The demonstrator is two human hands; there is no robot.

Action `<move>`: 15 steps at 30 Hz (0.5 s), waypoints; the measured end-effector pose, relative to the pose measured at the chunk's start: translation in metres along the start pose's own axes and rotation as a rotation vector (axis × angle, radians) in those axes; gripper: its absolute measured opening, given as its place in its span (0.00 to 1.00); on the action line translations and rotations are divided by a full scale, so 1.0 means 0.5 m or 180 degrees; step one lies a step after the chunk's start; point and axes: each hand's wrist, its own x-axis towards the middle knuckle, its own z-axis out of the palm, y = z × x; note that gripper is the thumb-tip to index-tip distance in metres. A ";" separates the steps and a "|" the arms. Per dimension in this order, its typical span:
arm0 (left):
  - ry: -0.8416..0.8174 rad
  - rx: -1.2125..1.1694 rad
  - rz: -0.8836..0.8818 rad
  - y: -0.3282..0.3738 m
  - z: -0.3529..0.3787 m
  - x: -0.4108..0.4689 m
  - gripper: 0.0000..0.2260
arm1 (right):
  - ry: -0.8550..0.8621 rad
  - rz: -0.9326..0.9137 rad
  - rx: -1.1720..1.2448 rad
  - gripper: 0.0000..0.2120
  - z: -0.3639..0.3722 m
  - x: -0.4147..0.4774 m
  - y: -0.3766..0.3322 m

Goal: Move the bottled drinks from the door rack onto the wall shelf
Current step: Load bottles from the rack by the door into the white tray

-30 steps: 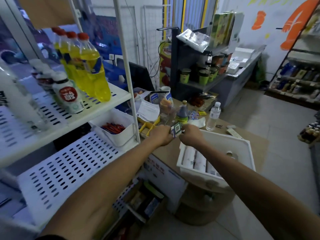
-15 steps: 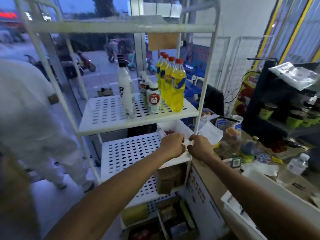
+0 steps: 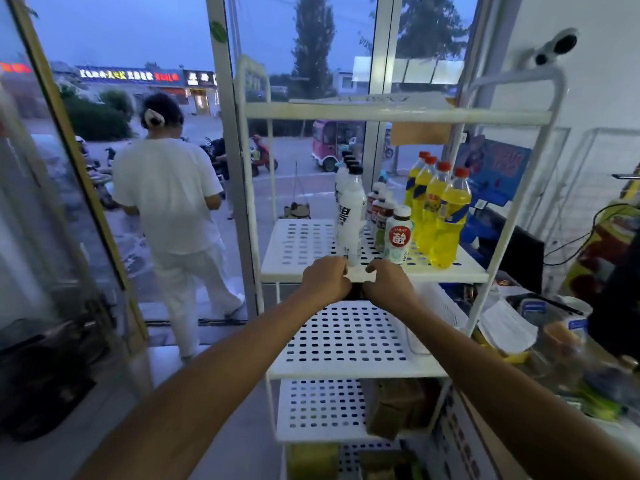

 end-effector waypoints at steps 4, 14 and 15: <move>0.0073 0.0016 -0.0026 -0.049 -0.033 0.012 0.08 | 0.0099 0.0091 -0.0019 0.20 0.003 0.026 -0.043; -0.0067 -0.0184 -0.0023 -0.129 -0.047 0.063 0.13 | 0.0333 0.0408 0.0282 0.22 0.020 0.063 -0.086; -0.0088 -0.0192 -0.0037 -0.130 -0.044 0.072 0.13 | 0.0358 0.0410 0.0313 0.23 0.019 0.067 -0.087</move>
